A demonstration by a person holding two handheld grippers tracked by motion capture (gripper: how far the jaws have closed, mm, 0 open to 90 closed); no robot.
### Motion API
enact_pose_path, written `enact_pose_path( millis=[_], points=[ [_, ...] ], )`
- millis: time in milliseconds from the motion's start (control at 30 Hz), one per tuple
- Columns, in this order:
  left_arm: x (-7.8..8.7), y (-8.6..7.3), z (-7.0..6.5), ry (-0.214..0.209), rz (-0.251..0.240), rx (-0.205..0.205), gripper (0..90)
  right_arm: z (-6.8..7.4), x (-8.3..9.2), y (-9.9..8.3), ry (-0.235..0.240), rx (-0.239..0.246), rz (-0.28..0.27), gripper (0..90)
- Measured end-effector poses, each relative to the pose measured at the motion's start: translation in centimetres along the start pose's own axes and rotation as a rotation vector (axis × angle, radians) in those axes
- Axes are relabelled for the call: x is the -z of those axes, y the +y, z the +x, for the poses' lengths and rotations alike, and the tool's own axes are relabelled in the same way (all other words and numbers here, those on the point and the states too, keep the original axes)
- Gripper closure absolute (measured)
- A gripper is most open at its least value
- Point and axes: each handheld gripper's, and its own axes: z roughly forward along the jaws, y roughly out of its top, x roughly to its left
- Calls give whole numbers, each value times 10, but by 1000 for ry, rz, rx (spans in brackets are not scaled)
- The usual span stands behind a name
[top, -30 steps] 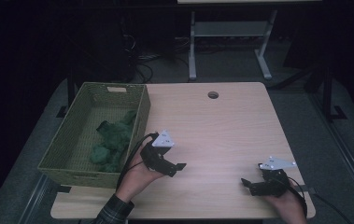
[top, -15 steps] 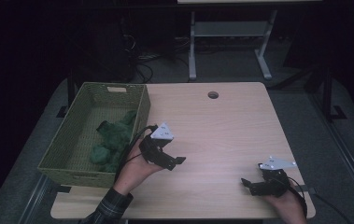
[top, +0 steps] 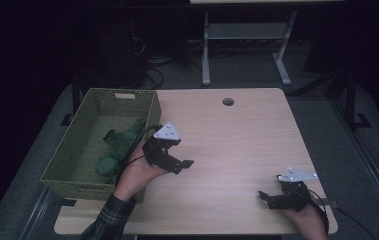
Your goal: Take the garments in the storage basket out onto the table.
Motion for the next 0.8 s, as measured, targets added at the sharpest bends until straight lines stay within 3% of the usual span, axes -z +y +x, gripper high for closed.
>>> enact_pose_path(
  millis=[800],
  points=[
    [43, -21, 28, 87, -49, 84, 170, 0, 0, 0, 0, -2, 0, 93]
  ],
)
